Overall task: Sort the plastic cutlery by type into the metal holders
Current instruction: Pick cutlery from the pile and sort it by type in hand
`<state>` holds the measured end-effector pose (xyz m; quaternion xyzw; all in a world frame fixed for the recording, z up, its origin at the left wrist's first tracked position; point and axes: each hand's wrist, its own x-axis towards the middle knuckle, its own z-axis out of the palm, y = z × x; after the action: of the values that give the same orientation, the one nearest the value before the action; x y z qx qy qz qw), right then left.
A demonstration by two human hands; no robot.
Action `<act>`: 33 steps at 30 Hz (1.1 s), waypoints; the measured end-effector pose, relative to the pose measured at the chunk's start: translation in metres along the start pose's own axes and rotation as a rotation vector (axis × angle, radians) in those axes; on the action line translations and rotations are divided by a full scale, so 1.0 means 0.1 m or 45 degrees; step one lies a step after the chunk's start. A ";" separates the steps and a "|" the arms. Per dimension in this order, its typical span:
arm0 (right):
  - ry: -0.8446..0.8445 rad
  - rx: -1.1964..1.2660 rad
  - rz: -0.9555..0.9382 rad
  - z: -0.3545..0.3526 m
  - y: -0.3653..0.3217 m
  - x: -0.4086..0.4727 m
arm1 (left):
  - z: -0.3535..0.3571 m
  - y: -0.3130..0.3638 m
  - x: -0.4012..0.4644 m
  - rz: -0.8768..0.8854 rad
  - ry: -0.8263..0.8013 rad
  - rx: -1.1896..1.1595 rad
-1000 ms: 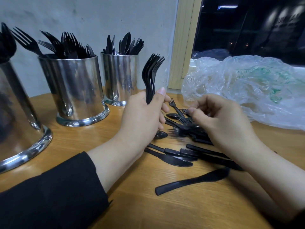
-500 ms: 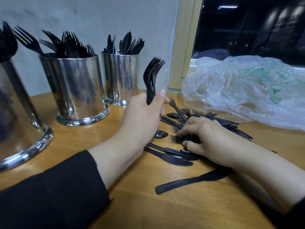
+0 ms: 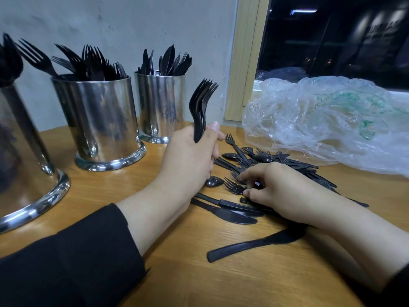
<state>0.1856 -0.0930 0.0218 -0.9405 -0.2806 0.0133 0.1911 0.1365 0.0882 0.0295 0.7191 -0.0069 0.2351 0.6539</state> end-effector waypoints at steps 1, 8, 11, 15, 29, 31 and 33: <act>-0.002 0.011 0.007 0.00 0.00 0.00 | 0.00 0.00 0.00 -0.003 0.000 -0.006; 0.005 0.081 0.015 -0.01 -0.02 -0.01 | -0.01 0.01 -0.01 -0.007 -0.004 0.000; -0.007 0.110 0.005 -0.01 -0.03 -0.02 | -0.01 0.01 0.00 0.001 -0.005 -0.004; 0.460 0.317 -0.074 -0.07 -0.06 -0.02 | 0.00 0.01 0.00 0.007 -0.008 -0.046; 0.537 0.272 -0.266 -0.01 -0.05 0.15 | 0.01 0.01 0.00 -0.180 -0.138 -0.060; 0.275 -0.212 -0.399 0.07 0.03 0.23 | -0.01 0.00 0.03 -0.177 -0.074 -0.085; 0.090 -0.470 -0.403 0.11 0.06 0.28 | -0.01 -0.02 0.03 -0.172 -0.065 -0.085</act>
<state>0.2103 -0.0788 0.0119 -0.9037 -0.4153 -0.1013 0.0254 0.1394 0.0907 0.0286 0.7015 0.0172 0.1715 0.6915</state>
